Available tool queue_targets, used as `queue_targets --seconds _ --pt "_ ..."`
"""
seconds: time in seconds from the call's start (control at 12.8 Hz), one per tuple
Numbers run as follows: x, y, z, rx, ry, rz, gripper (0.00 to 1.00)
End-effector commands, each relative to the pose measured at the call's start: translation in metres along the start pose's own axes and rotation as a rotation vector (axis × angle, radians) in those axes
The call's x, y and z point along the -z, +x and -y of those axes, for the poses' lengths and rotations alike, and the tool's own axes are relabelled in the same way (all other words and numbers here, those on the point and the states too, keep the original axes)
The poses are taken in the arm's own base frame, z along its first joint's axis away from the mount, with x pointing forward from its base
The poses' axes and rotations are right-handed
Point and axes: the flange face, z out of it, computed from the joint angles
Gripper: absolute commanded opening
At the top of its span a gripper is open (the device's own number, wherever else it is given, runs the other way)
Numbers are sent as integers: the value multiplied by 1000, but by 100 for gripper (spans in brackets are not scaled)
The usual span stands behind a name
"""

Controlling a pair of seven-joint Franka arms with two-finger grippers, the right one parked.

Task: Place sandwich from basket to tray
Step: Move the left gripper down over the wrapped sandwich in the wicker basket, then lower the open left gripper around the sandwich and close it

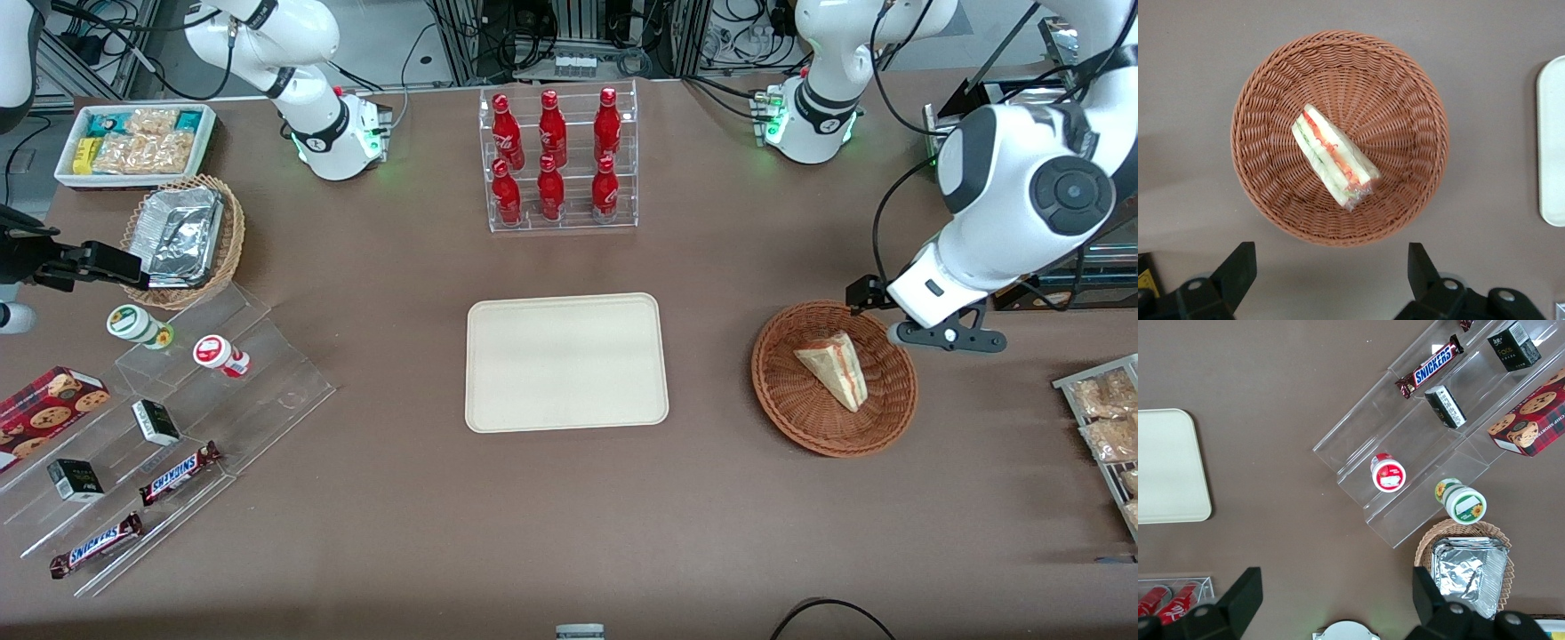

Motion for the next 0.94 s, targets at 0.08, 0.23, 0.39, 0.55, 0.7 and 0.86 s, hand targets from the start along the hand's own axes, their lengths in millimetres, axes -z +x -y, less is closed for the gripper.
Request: queue_targets --seconds 0.08,0.23,0.39,0.55,0.7,0.86 --pt "-33 4 1 62 2 -29 100" --pt "-49 1 0 146 0 -50 100" --pt "-63 -3 -1 266 -7 -85 100" --pt "-76 0 -3 498 -22 -94 100" --pt "-86 3 -7 676 -34 -94 100" --pt "-93 3 -7 728 -33 -82 100"
